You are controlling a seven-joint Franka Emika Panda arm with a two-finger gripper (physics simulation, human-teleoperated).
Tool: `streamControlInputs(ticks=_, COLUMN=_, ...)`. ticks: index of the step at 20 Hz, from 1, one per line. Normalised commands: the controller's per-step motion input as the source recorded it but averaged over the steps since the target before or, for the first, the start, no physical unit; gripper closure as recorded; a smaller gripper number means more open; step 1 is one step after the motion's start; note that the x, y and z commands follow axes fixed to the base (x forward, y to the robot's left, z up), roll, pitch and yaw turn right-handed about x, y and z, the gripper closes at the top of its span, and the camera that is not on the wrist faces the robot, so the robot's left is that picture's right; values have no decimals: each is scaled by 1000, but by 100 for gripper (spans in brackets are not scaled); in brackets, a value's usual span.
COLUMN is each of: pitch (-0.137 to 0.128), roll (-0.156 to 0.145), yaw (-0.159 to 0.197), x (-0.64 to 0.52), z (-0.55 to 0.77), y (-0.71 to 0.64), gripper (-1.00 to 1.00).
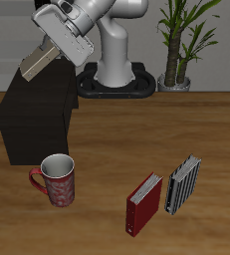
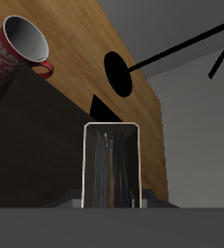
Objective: Place the yellow book flat on top of the shelf
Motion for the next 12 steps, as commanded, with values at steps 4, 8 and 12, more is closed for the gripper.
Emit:
streamControlInputs(ticks=4, pitch=16, roll=-94, yaw=-12, x=90, z=-161, y=-265, gripper=100)
streamControlInputs(ticks=8, pitch=38, roll=-11, yaw=8, x=124, z=-270, y=-133, gripper=100)
streamControlInputs(ticks=12, pitch=60, roll=20, yaw=-11, x=143, z=-269, y=73, gripper=100)
